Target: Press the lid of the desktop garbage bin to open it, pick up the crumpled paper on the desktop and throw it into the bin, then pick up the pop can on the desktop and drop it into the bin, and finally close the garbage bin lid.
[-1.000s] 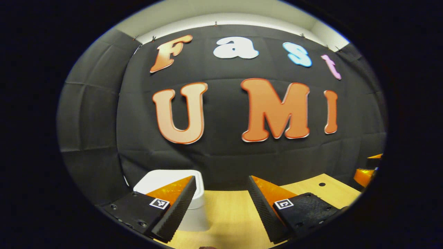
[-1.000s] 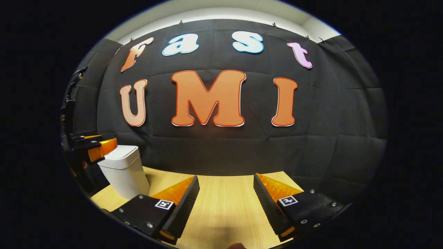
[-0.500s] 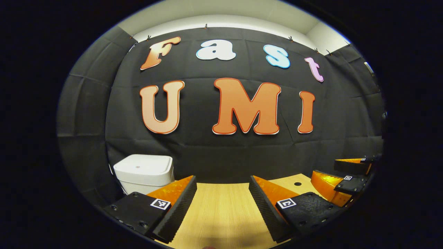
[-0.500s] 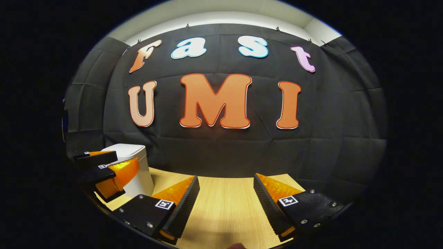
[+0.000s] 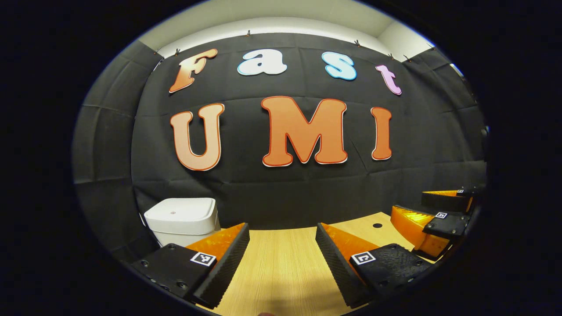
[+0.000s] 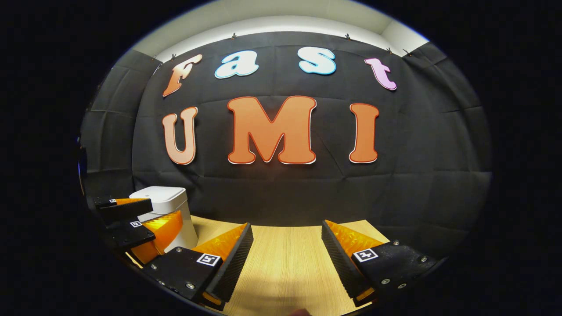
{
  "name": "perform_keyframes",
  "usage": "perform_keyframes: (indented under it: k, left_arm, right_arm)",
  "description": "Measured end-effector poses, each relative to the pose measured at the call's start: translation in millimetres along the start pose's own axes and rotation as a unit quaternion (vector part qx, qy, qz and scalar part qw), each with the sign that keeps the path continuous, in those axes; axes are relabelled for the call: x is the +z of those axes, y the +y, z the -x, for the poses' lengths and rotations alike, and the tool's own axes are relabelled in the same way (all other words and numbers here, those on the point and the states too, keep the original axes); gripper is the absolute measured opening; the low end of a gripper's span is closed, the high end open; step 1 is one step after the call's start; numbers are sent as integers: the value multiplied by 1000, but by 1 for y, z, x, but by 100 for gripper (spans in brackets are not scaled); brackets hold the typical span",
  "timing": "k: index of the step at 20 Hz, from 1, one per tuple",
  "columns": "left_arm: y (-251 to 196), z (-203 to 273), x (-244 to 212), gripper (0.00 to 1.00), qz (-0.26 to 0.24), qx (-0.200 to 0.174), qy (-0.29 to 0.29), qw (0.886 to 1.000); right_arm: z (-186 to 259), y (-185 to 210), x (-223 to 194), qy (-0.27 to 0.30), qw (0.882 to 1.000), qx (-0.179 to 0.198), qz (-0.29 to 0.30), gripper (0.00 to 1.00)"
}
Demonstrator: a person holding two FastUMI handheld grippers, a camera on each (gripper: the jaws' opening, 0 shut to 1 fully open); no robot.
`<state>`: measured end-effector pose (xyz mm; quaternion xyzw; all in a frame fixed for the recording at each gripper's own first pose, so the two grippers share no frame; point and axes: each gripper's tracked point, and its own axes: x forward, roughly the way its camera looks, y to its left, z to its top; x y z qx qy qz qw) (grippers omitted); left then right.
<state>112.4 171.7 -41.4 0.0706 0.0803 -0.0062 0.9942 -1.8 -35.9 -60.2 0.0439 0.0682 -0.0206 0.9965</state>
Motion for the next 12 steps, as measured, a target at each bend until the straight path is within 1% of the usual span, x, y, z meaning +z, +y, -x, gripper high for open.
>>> perform_keyframes:
  k: [4,8,12]
  left_arm:
    - [8,4,-4,96,1,12,6,1000]
    - [17,9,-8,96,-1,21,3,1000]
    - [17,7,-12,96,-1,12,7,1000]
  right_arm:
    - [-6,10,-4,8,1000,10,1,94]
    - [-9,20,-3,5,1000,22,6,94]
    - [-9,24,-4,5,1000,23,12,94]
